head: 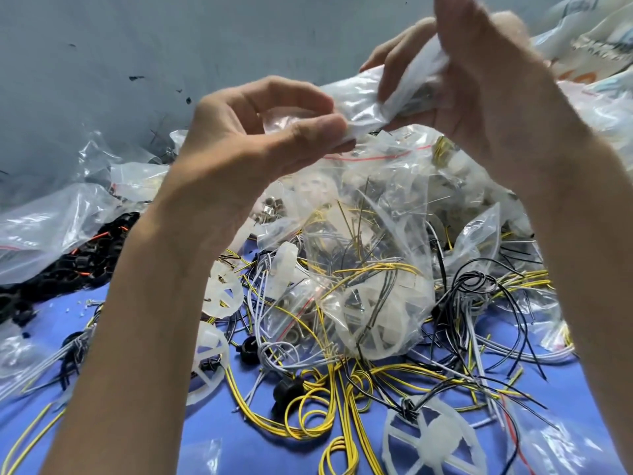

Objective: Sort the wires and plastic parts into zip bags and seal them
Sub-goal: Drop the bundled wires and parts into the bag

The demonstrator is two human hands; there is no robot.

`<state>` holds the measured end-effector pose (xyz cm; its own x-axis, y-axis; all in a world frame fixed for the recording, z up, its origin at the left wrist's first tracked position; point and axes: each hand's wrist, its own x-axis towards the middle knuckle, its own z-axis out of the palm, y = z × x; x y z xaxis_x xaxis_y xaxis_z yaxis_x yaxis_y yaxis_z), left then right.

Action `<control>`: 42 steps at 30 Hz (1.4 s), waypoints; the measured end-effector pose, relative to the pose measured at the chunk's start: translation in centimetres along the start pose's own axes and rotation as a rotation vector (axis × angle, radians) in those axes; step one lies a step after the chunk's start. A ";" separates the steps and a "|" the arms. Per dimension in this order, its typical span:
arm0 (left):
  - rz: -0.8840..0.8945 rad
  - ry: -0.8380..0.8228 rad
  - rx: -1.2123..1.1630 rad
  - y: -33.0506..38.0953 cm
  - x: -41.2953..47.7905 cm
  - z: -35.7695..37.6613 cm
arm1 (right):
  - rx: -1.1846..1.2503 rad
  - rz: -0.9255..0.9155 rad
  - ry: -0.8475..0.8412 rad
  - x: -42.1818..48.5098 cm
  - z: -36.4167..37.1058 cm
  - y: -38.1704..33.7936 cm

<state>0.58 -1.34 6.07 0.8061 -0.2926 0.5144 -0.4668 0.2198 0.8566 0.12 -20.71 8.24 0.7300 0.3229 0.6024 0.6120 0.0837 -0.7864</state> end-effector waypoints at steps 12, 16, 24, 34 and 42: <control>0.113 0.174 0.212 0.3 0.1 0.3 | -0.078 -0.091 0.008 0.2 -0.6 0.5; 0.096 0.165 0.222 0.1 0.0 -0.1 | -0.167 -0.085 0.015 0.2 -0.4 0.6; 0.072 0.143 0.090 -0.8 0.3 -0.2 | -0.277 -0.092 0.093 0.3 -0.1 0.6; -0.220 0.017 1.045 -6.6 0.7 -2.0 | -0.378 -0.150 0.315 0.5 -0.7 0.7; -0.041 -0.061 1.060 -6.6 0.2 -1.2 | -0.374 -0.131 0.332 0.5 -1.1 0.7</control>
<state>4.24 -1.77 0.45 0.8226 -0.3340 0.4603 -0.5418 -0.7061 0.4559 1.27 -21.56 8.20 0.6598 0.0102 0.7514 0.7275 -0.2590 -0.6353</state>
